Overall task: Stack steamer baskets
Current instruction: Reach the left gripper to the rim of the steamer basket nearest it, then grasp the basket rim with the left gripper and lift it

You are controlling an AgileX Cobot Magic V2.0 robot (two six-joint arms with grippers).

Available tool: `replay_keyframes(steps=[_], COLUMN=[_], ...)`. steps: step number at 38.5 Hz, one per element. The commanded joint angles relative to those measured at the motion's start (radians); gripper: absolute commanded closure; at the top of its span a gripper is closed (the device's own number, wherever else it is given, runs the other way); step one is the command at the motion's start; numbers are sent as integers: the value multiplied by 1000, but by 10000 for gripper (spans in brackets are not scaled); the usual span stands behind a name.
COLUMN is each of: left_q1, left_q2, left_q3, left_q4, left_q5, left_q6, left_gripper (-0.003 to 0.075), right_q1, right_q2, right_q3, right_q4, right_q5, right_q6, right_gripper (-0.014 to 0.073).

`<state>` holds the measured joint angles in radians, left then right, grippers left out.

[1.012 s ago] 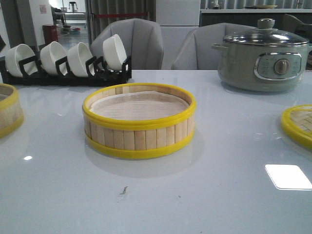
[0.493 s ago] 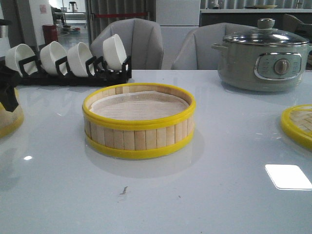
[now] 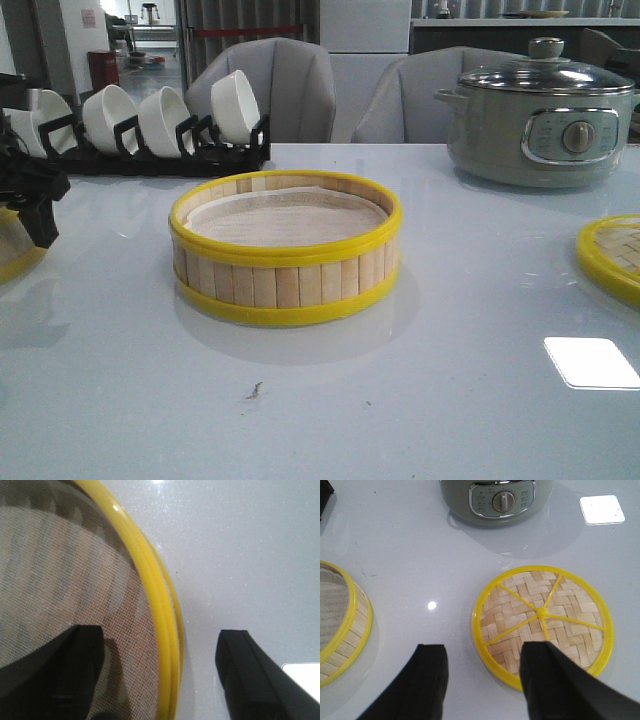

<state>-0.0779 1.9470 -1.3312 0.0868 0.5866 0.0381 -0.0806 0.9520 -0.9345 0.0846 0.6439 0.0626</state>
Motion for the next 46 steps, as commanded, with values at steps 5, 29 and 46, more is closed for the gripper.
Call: replay_keyframes(steps=[5, 29, 46], left_q1=[-1, -200, -621], left_q2=[-51, -55, -19], left_q3=[-34, -454, -576], left_q4=[-8, -8, -8], left_q5=[-10, 286, 296], left_q6=[-12, -12, -12], left_gripper=[571, 634, 634], right_q1=[-2, -2, -2], right_q2=[-9, -9, -9], right_q3=[-37, -37, -37], right_q4=[1, 1, 1], right_q5=[-83, -83, -83], right_q6=[-4, -4, -4], right_gripper=[151, 151, 151])
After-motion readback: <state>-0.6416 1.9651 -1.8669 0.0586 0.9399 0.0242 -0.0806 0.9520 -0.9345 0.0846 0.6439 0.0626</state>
